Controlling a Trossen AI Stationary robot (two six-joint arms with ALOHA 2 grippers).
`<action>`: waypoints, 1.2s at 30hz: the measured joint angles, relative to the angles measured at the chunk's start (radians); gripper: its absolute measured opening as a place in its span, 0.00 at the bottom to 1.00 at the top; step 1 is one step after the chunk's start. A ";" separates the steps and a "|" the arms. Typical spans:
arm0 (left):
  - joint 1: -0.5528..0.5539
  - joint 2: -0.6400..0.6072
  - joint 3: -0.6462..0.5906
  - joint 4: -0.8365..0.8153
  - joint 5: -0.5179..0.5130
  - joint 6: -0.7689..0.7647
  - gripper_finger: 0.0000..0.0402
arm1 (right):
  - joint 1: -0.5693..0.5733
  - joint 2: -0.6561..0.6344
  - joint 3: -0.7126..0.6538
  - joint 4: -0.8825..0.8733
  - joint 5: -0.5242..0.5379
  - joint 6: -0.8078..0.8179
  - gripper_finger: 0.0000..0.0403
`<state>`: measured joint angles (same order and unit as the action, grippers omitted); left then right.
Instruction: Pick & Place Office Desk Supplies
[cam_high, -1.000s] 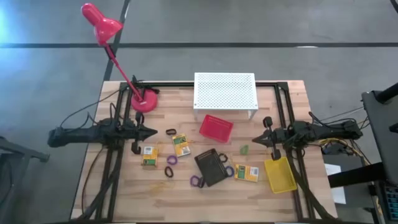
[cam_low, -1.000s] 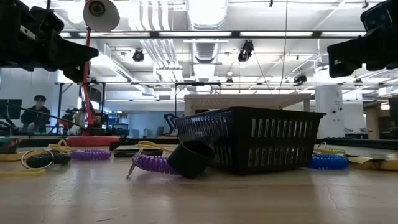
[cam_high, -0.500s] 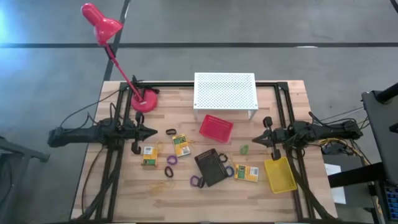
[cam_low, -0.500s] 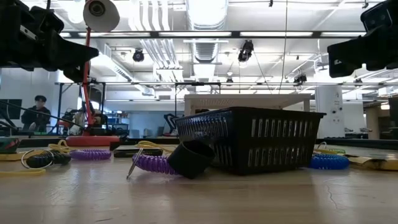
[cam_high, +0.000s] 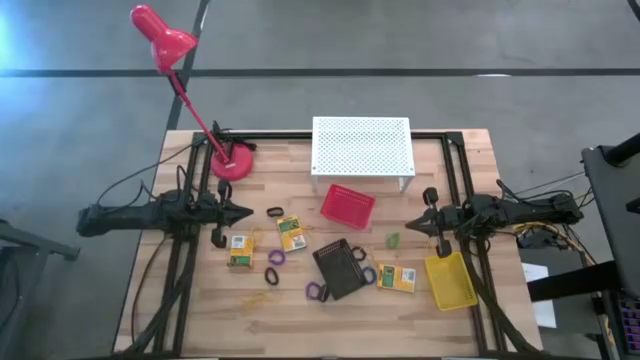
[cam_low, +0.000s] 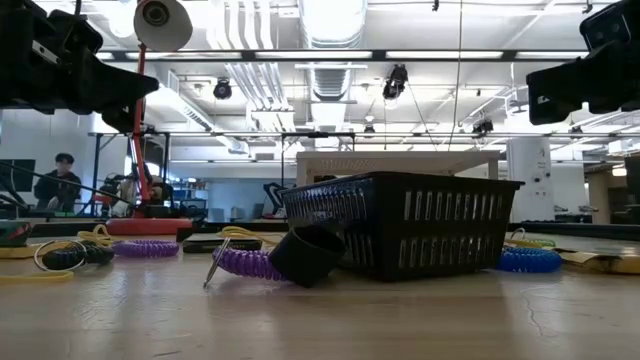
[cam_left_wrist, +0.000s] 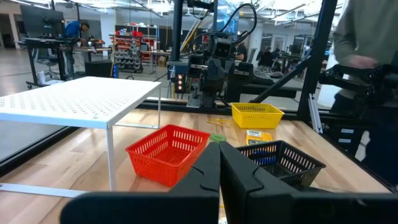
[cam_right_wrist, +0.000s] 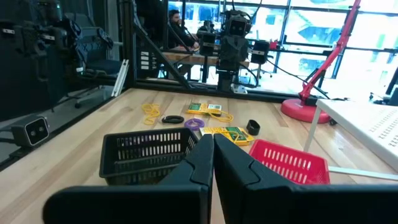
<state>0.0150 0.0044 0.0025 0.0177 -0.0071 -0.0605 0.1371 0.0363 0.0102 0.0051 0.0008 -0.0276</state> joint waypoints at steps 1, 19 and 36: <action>0.000 0.000 0.000 0.000 0.000 0.000 0.00 | 0.000 0.000 0.000 0.000 0.000 0.000 0.02; 0.000 0.000 0.000 0.000 0.000 0.000 0.00 | 0.000 0.000 0.000 0.000 0.000 0.000 0.02; 0.000 0.000 0.000 0.000 0.000 0.000 0.00 | 0.000 0.021 0.001 0.395 0.109 0.710 0.02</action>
<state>0.0147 0.0043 0.0025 0.0177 -0.0074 -0.0605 0.1371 0.0568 0.0109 0.4001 0.1101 0.6821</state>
